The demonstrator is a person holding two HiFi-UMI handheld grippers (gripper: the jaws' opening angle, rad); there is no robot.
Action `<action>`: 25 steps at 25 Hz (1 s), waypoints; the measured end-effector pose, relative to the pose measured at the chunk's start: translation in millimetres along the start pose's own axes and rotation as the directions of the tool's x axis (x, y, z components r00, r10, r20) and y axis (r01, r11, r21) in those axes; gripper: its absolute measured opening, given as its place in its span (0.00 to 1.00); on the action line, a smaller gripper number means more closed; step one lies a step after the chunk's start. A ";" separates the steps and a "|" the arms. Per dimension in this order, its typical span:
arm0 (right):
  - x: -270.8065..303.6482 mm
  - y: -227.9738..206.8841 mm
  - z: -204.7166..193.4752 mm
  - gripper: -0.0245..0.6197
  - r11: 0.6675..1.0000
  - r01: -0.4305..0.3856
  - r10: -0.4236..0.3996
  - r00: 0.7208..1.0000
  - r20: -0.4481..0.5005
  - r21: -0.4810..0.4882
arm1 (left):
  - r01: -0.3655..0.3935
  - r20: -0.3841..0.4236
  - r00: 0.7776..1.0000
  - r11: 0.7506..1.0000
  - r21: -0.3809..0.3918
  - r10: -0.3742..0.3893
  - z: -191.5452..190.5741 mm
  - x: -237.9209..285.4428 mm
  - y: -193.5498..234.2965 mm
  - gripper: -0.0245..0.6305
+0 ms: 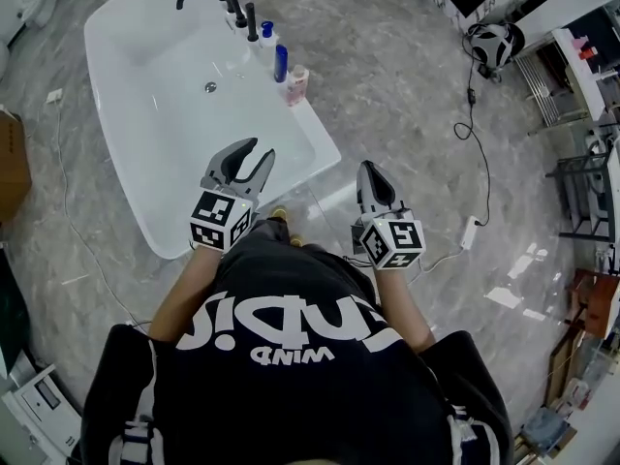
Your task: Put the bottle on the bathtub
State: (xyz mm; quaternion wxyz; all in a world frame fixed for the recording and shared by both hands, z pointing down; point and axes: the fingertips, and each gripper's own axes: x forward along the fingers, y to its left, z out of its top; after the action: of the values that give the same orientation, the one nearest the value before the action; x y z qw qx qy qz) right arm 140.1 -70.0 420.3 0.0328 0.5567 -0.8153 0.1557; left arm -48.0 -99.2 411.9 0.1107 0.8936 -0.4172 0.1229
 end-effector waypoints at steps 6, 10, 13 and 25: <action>-3.1 7.5 -1.0 0.08 1.000 0.007 -0.007 1.000 0.026 0.005 | -0.042 0.032 0.999 0.999 0.000 0.042 3.0 -23.8 4.4 0.15; 0.7 15.6 0.8 0.08 1.000 -0.015 0.015 0.999 0.033 0.001 | -0.076 0.056 0.995 0.997 -0.020 0.077 6.7 -31.9 12.4 0.07; 2.2 16.0 1.7 0.08 1.000 -0.016 0.016 0.999 0.036 0.004 | -0.079 0.045 0.996 0.997 -0.018 0.080 4.6 -30.6 13.0 0.05; 9.1 13.9 3.2 0.08 1.000 -0.015 0.015 0.999 0.030 -0.002 | -0.091 0.028 0.995 0.995 -0.036 0.092 1.1 -23.1 19.1 0.05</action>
State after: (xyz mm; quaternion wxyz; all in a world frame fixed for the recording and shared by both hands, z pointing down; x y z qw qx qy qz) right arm 124.3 -74.4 416.3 0.0196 0.5527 -0.8201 0.1469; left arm -77.0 -94.9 405.5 0.1142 0.8733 -0.4613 0.1071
